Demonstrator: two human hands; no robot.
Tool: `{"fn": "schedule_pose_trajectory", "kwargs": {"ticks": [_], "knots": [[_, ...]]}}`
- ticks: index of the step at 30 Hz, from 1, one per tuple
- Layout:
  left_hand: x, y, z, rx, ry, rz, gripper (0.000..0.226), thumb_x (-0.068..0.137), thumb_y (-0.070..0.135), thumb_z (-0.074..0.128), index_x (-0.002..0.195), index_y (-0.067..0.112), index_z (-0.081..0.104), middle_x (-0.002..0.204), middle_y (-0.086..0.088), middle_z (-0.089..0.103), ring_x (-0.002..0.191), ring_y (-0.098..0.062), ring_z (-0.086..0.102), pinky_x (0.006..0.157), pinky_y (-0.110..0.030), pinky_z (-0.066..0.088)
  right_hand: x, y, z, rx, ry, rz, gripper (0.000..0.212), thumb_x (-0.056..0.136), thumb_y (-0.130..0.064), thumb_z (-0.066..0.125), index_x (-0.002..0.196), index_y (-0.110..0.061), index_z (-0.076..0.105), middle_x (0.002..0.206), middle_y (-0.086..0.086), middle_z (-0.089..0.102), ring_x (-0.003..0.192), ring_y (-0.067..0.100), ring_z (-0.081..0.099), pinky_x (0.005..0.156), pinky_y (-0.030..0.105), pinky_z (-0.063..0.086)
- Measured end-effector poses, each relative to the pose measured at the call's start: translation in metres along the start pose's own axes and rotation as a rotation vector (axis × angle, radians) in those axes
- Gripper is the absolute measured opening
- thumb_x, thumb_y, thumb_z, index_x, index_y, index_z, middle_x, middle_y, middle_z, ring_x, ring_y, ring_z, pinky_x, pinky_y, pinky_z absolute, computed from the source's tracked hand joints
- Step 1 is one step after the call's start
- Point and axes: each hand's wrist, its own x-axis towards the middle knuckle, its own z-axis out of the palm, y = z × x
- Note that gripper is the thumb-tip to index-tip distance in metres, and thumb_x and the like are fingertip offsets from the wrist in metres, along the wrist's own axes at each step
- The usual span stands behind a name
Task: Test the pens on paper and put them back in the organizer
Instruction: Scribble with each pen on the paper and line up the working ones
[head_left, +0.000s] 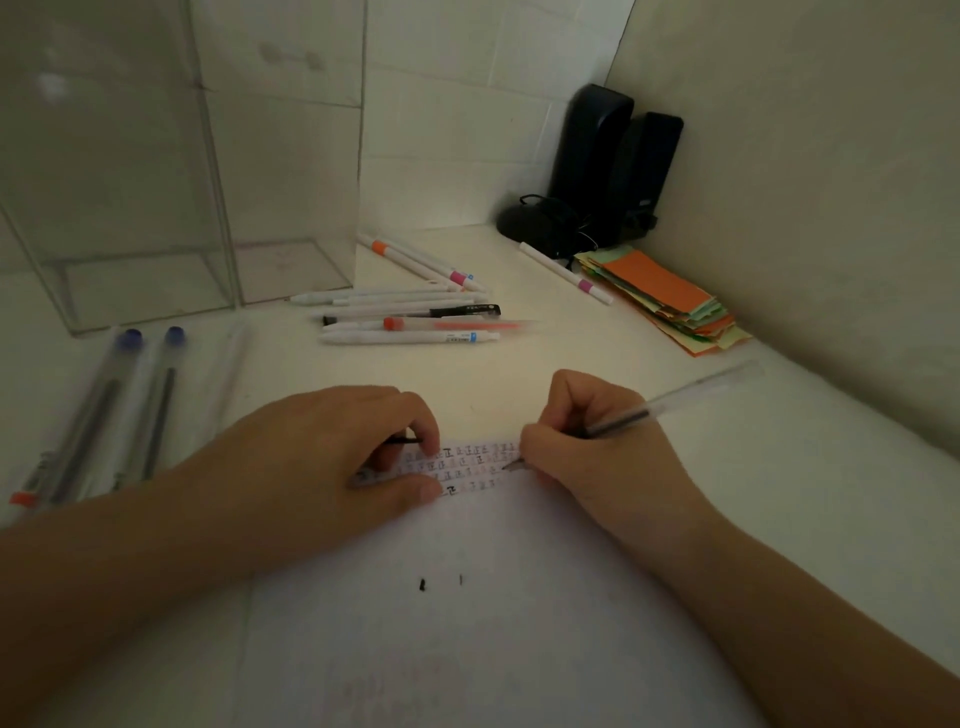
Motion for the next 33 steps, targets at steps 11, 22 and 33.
{"fn": "schedule_pose_trajectory", "kwargs": {"ticks": [11, 22, 33], "knots": [[-0.002, 0.006, -0.003, 0.033, -0.013, 0.023, 0.051, 0.057, 0.078, 0.019, 0.091, 0.047, 0.041, 0.076, 0.019, 0.048, 0.092, -0.001, 0.044, 0.065, -0.014, 0.039, 0.002, 0.006, 0.005, -0.001, 0.044, -0.026, 0.034, 0.075, 0.002, 0.058, 0.050, -0.012, 0.039, 0.037, -0.005, 0.041, 0.035, 0.004, 0.037, 0.038, 0.013, 0.034], [-0.001, 0.009, -0.005, 0.016, -0.054, -0.033, 0.055, 0.051, 0.083, 0.027, 0.090, 0.048, 0.042, 0.079, 0.018, 0.050, 0.090, 0.000, 0.046, 0.070, -0.019, 0.043, 0.001, 0.004, 0.004, -0.053, 0.031, -0.063, 0.031, 0.074, 0.003, 0.059, 0.053, -0.006, 0.039, 0.046, 0.007, 0.033, 0.040, 0.006, 0.029, 0.038, 0.011, 0.027], [0.001, 0.011, -0.007, 0.026, -0.076, -0.044, 0.055, 0.052, 0.082, 0.029, 0.092, 0.047, 0.043, 0.077, 0.017, 0.049, 0.091, -0.001, 0.044, 0.069, -0.020, 0.043, -0.001, 0.004, 0.004, -0.038, 0.020, -0.045, 0.032, 0.074, 0.002, 0.059, 0.052, -0.008, 0.038, 0.041, -0.002, 0.032, 0.037, 0.004, 0.029, 0.038, 0.010, 0.027]]}}
